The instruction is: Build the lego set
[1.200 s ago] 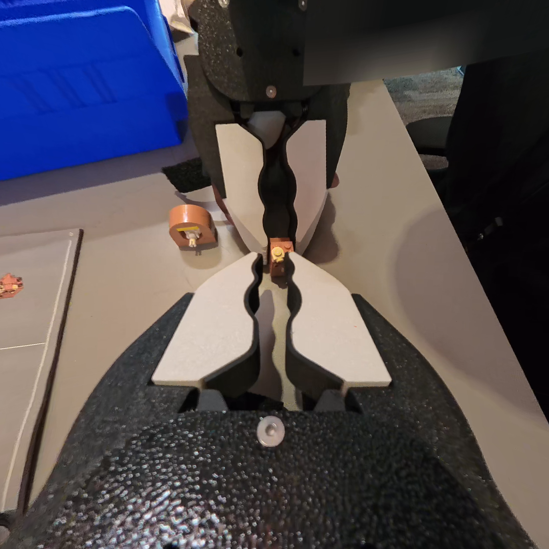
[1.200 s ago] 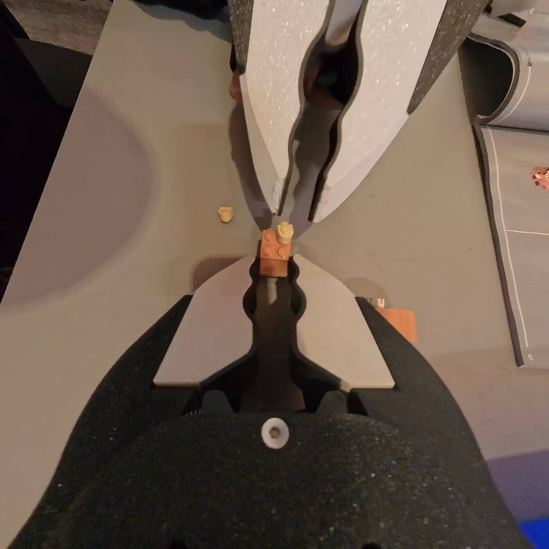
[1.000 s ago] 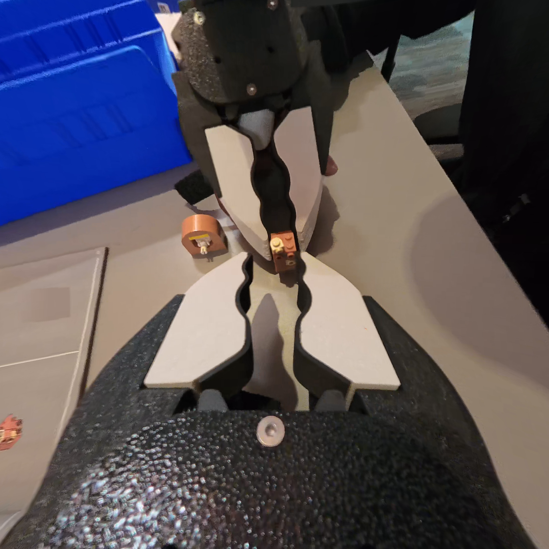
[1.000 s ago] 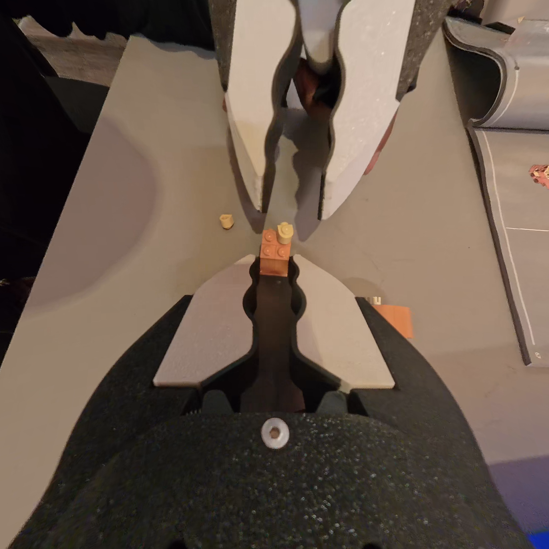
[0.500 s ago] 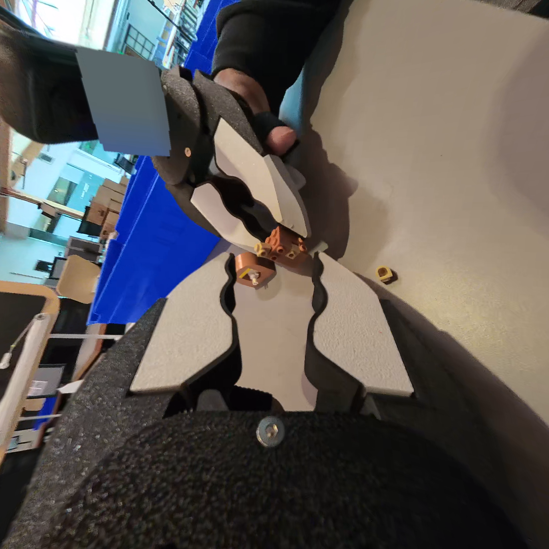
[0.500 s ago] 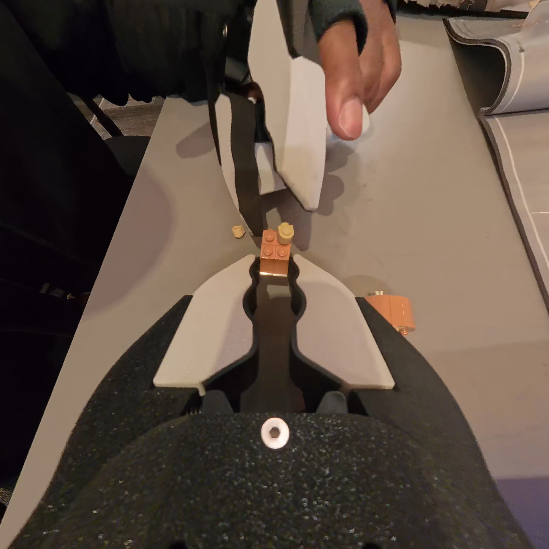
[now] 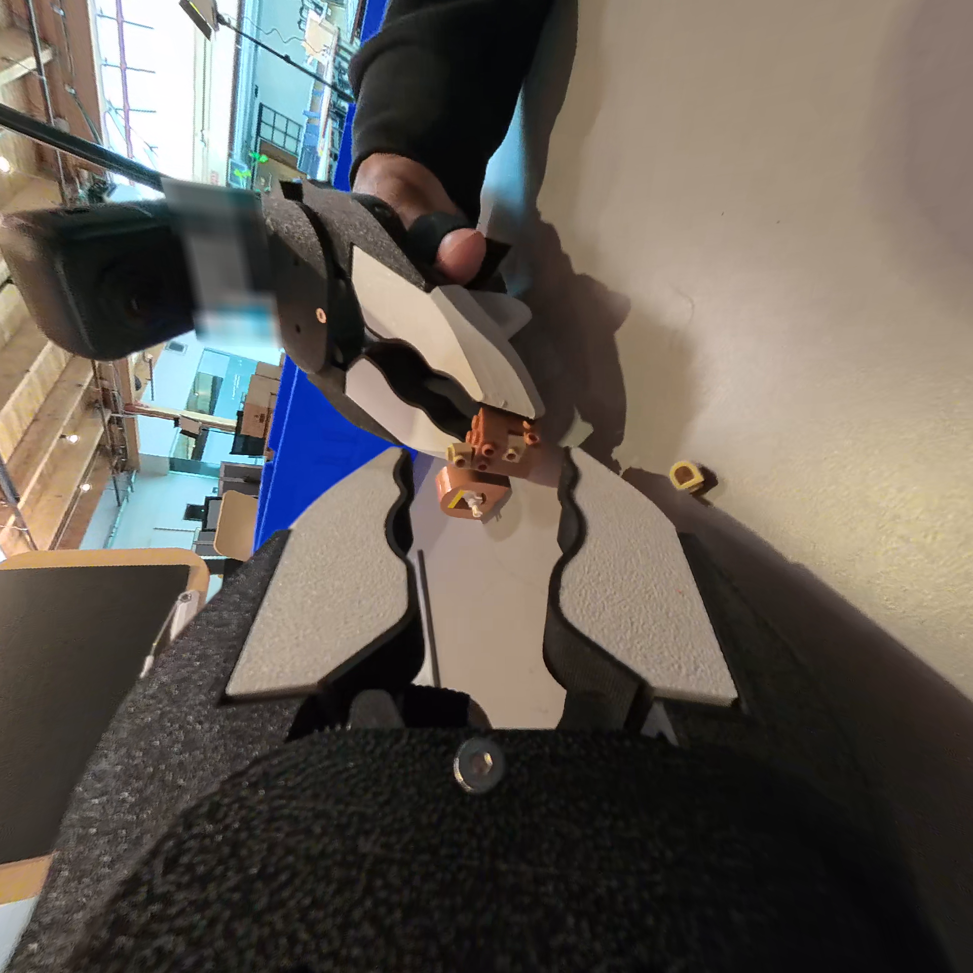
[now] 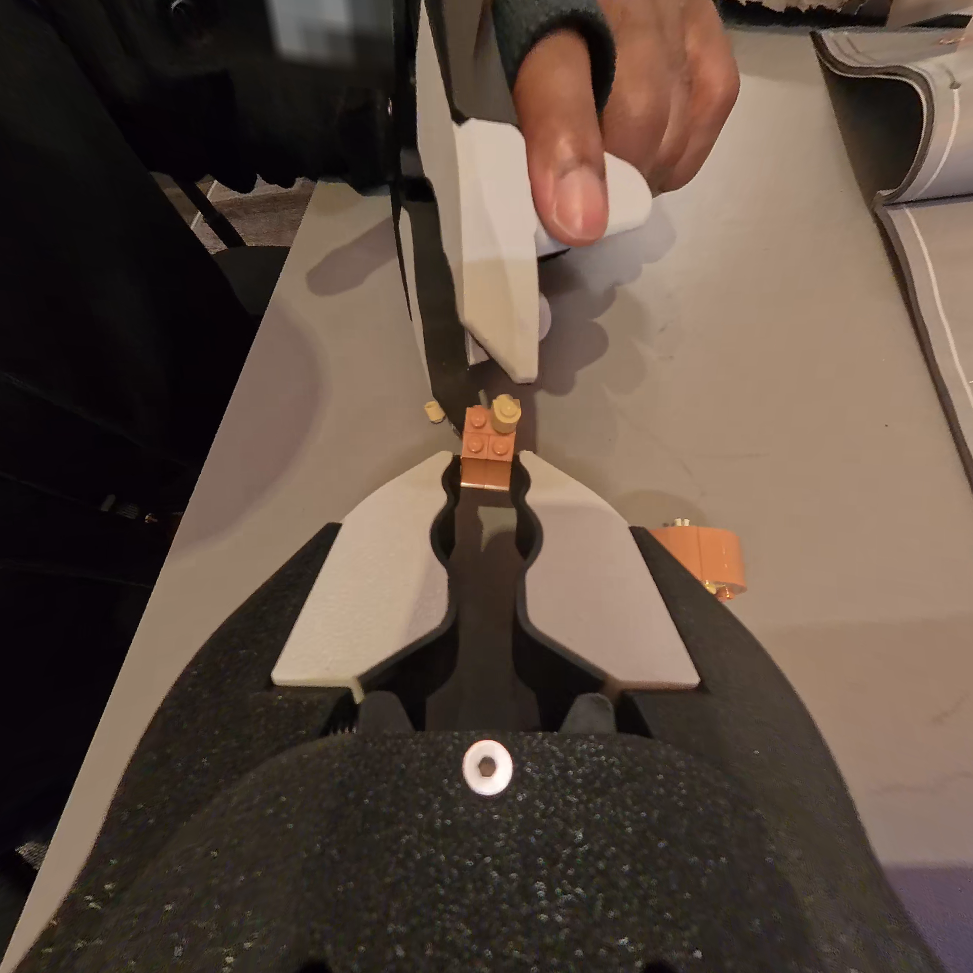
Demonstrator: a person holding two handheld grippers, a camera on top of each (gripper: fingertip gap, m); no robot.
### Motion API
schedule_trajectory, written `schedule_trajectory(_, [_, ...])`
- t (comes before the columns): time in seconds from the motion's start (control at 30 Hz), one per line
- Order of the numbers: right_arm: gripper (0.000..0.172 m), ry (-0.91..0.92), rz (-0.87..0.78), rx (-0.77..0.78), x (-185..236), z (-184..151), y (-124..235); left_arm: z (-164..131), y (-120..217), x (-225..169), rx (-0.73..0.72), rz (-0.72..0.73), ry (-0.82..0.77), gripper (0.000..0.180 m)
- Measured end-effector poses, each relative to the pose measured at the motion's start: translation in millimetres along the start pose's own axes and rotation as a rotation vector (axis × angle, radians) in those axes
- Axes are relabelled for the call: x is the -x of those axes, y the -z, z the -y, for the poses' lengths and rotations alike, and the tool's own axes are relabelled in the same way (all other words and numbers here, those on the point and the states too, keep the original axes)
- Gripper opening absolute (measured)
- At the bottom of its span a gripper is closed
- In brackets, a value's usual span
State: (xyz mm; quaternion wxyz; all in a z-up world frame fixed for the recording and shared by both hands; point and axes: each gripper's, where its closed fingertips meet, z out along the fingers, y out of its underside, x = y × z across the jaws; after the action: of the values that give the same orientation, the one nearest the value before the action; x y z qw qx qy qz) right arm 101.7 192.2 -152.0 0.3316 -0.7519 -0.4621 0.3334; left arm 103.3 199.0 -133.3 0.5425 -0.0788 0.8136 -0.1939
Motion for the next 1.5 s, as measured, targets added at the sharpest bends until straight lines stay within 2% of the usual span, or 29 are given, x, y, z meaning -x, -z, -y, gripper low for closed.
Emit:
schedule_trajectory(0.43, [0.018, 0.007, 0.029, -0.005, 3, 0, 0, 4, -4, -4, 0.002, -0.005, -0.043, 0.048])
schedule_trajectory(0.7, [0.018, 0.033, 0.039, 0.002, 6, 0, -1, 8, -6, -5, -0.021, -0.01, -0.027, 0.037])
schedule_trajectory(1.13, [0.018, 0.004, 0.061, -0.038, 6, 5, 3, 11, -6, 1, -0.046, 0.026, -0.013, 0.036])
schedule_trajectory(1.5, [0.018, 0.009, 0.069, -0.028, 9, 4, 2, 13, -6, -2, -0.05, -0.008, 0.004, 0.035])
